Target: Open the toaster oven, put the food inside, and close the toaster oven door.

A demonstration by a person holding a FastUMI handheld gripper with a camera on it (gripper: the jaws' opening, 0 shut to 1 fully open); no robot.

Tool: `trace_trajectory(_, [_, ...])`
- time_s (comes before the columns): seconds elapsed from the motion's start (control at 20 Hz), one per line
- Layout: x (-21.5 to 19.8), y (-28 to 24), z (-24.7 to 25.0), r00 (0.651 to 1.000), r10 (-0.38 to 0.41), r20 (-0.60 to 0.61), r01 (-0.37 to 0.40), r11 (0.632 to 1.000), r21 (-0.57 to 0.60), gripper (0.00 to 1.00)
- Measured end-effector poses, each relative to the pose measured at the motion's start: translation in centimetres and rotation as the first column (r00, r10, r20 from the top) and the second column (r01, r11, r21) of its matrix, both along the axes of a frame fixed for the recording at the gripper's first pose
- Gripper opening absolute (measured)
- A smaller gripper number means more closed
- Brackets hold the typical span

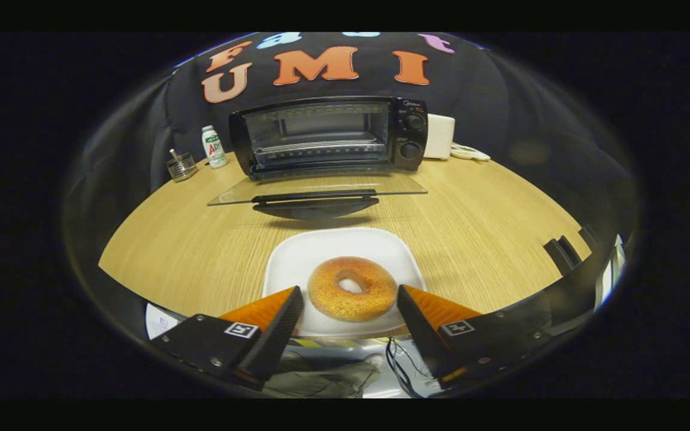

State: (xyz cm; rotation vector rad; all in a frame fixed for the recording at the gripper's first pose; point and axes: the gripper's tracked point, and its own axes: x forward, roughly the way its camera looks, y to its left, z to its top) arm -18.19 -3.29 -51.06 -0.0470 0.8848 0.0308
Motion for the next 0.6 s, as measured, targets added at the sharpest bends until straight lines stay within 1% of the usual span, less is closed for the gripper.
trace_trajectory(0.05, [0.0, -0.1, 0.1, 1.0, 0.001, -0.002, -0.001, 1.0, -0.002, 0.86])
trace_trajectory(0.1, [-0.1, -0.2, 0.3, 1.0, 0.0, -0.008, 0.0, 1.0, 0.001, 0.85])
trace_trajectory(0.25, [0.3, -0.3, 1.5, 1.0, -0.004, -0.006, 0.004, 1.0, 0.006, 0.78])
trace_trajectory(0.4, [1.6, -0.6, 3.9, 1.0, -0.002, 0.024, 0.002, 1.0, 0.002, 0.77])
trace_trajectory(0.6, [5.0, -0.7, 7.5, 0.996, 0.003, 0.086, -0.004, 1.0, 0.007, 0.78])
